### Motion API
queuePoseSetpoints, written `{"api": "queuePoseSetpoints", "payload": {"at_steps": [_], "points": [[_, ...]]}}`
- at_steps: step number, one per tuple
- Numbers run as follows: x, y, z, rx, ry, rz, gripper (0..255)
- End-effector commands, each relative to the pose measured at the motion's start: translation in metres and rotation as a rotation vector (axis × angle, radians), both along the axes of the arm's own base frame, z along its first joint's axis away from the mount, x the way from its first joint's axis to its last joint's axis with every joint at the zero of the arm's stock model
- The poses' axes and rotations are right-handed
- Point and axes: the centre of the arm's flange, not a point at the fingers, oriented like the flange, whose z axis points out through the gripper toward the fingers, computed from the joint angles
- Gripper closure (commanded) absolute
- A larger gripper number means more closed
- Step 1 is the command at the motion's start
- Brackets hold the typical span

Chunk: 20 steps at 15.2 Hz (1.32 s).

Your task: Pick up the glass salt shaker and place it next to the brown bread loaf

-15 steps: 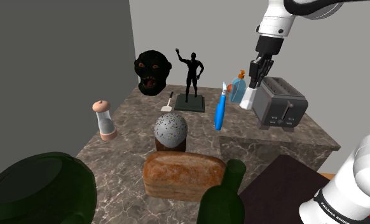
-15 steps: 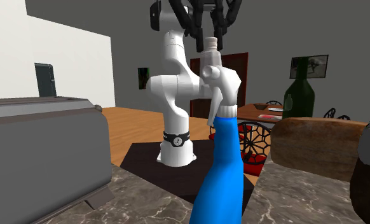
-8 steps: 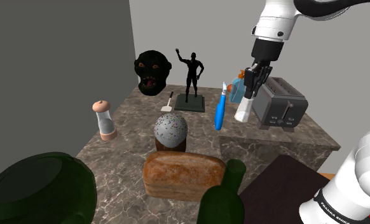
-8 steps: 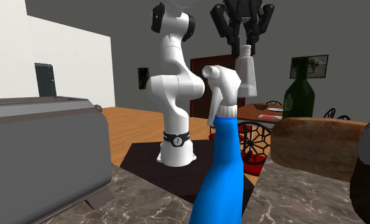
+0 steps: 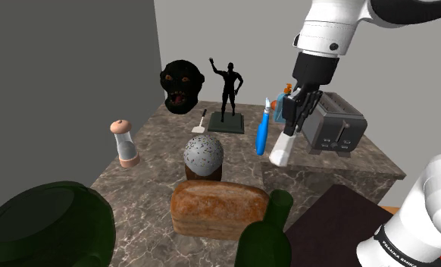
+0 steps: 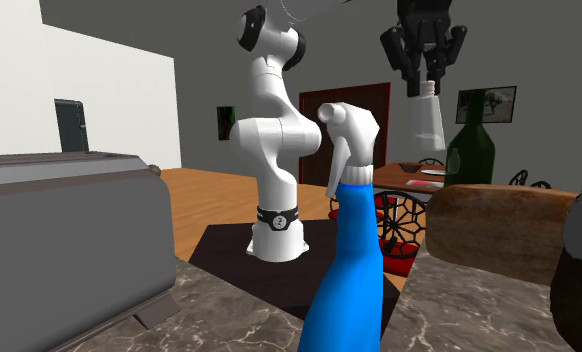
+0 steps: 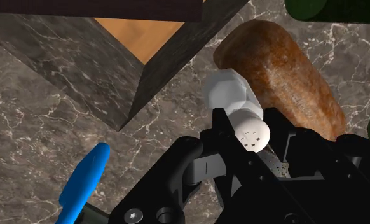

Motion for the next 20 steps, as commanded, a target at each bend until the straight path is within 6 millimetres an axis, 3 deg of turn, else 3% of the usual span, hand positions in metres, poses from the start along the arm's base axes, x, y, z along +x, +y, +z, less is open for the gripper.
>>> {"api": "queuePoseSetpoints", "payload": {"at_steps": [1, 20], "points": [[-0.013, 0.025, 0.001, 0.0, 0.0, -0.001, 255], [-0.119, 0.252, 0.001, 0.0, 0.0, -0.001, 255]]}}
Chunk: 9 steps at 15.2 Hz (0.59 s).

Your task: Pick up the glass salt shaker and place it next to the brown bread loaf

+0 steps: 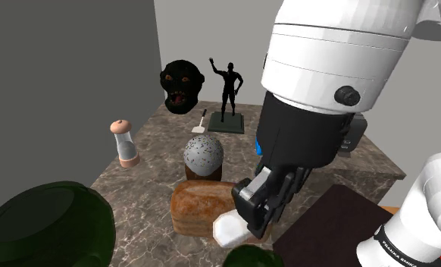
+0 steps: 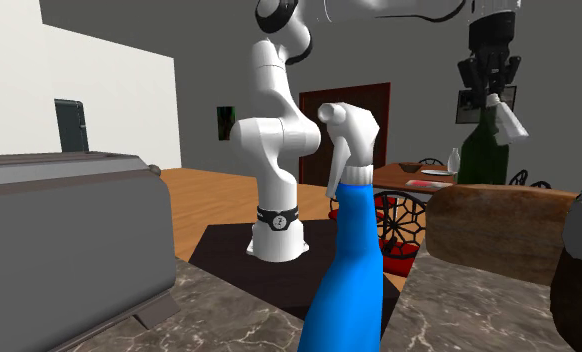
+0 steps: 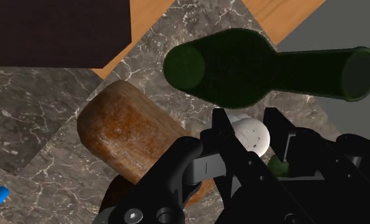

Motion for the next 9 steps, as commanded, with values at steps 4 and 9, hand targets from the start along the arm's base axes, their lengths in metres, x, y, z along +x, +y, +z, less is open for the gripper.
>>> {"api": "queuePoseSetpoints", "payload": {"at_steps": [4, 9], "points": [[-0.019, 0.047, -0.004, 0.002, 0.001, -0.002, 255], [-0.019, 0.047, -0.03, 0.002, 0.001, -0.002, 255]]}}
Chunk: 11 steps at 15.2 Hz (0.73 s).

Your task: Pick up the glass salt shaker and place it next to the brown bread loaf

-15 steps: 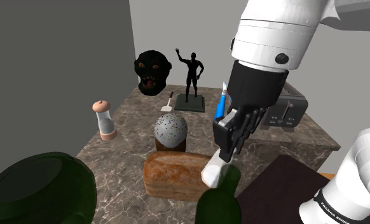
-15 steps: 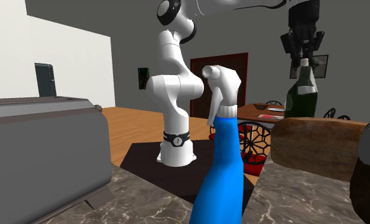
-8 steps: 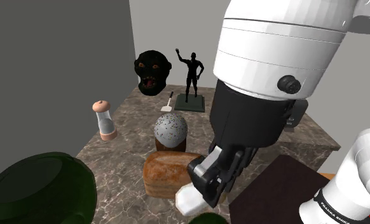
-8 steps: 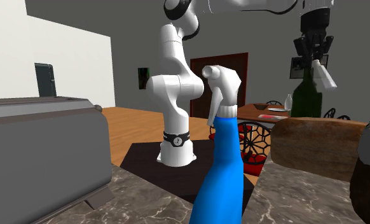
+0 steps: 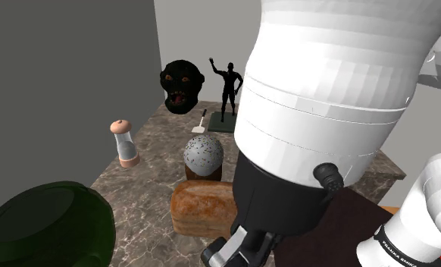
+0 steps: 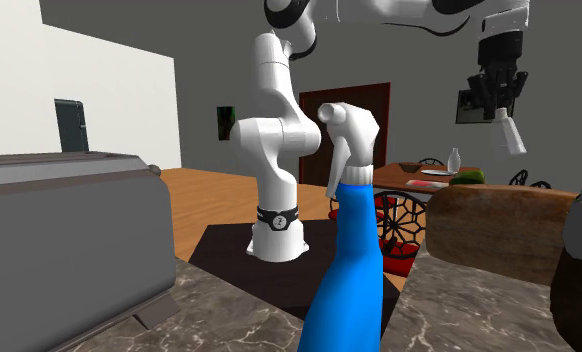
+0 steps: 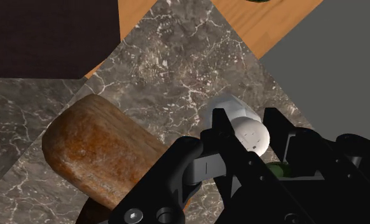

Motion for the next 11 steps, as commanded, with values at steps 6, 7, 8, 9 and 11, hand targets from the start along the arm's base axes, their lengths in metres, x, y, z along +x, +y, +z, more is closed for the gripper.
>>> {"api": "queuePoseSetpoints", "payload": {"at_steps": [6, 7, 8, 9, 11], "points": [[0.0, 0.001, -0.037, 0.0, 0.0, 0.0, 255], [0.0, 0.001, -0.042, 0.0, 0.0, 0.0, 255], [0.0, 0.001, -0.048, 0.0, 0.0, 0.0, 255], [0.0, 0.001, -0.053, 0.0, 0.0, 0.0, 255], [0.0, 0.001, -0.063, 0.0, 0.0, 0.0, 255]]}}
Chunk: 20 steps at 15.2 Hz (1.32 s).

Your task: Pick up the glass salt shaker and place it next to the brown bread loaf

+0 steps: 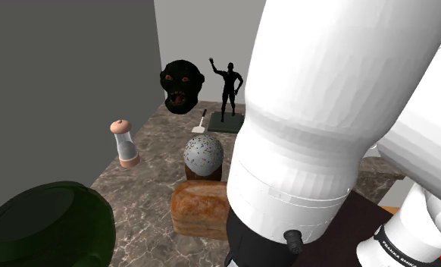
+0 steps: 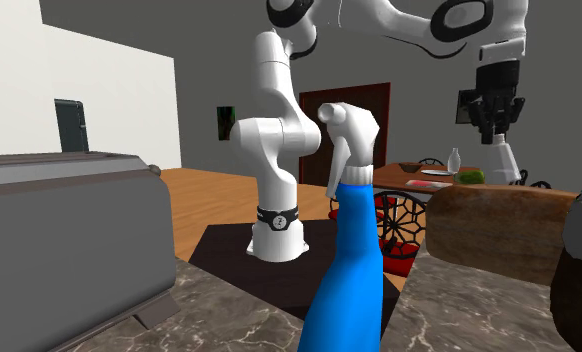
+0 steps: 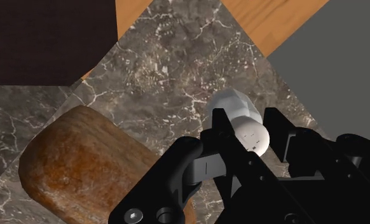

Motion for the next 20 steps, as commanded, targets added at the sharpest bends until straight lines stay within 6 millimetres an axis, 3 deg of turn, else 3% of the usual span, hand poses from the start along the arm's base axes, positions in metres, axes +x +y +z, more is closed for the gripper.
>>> {"api": "queuePoseSetpoints", "payload": {"at_steps": [1, 20], "points": [[-0.001, 0.0, -0.011, 0.0, 0.0, 0.0, 255], [-0.001, 0.0, -0.112, 0.0, 0.0, 0.0, 255]]}}
